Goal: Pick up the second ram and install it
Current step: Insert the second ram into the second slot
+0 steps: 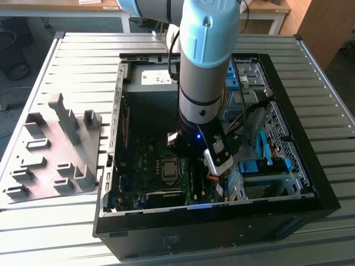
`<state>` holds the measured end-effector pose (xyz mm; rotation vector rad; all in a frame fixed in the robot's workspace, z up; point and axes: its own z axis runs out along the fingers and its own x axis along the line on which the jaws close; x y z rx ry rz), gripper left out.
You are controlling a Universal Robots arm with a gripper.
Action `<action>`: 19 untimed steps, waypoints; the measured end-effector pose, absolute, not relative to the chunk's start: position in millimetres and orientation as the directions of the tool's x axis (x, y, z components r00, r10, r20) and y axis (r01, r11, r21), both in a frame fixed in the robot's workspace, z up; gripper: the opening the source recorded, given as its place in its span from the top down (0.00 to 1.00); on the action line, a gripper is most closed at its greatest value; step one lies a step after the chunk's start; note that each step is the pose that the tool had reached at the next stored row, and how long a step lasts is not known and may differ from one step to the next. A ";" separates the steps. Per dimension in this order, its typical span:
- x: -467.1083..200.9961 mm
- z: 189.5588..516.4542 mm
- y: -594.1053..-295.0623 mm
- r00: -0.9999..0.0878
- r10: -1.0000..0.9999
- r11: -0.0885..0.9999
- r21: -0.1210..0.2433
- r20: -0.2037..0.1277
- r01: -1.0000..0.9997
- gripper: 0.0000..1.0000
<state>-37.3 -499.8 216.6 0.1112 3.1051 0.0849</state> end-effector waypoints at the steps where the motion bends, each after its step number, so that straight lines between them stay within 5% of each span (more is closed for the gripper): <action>1: -37.3 216.5 -499.7 -0.997 0.072 0.996 0.056 -0.031 0.070 0.86; 19: -35.6 211.4 -496.0 -0.997 0.072 0.996 0.055 -0.031 0.070 0.86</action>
